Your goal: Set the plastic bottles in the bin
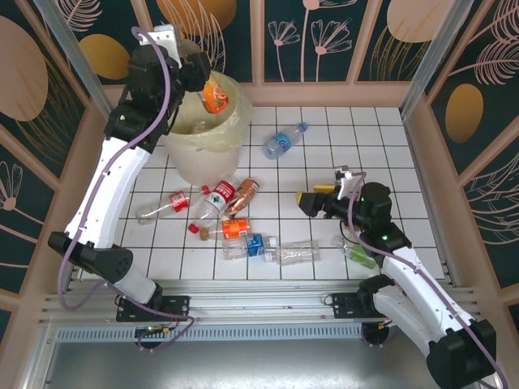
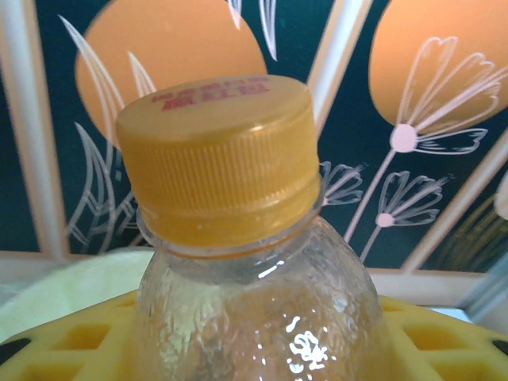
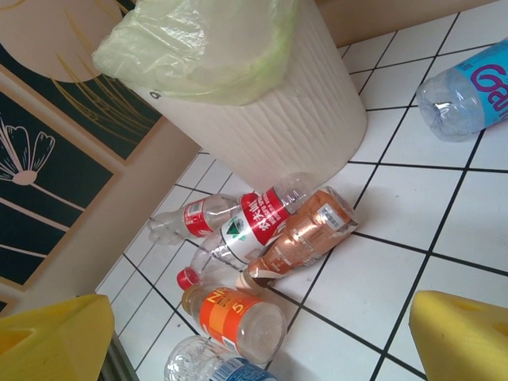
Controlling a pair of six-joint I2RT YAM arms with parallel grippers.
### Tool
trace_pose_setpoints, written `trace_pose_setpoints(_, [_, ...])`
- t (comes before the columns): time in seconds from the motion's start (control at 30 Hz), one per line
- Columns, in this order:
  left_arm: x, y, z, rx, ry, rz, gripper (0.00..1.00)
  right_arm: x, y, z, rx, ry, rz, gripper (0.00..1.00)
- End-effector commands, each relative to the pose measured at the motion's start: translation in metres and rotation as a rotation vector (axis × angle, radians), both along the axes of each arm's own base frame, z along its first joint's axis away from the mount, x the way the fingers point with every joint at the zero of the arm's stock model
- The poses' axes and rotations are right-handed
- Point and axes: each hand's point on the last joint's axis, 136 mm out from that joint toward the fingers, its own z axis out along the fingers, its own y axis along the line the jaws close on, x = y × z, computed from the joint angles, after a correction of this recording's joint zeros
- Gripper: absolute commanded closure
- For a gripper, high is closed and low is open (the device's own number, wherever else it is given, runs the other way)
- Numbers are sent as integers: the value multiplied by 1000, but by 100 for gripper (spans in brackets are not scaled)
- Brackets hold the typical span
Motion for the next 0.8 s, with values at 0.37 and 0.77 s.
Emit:
trace_pose_setpoints(0.37, [45, -2, -55, 324, 101, 8, 41, 2, 12, 8, -27, -20, -1, 4])
trace_pose_setpoints(0.77, [72, -16, -140, 542, 308, -85, 40, 7, 14, -10, -60, 19, -14, 4])
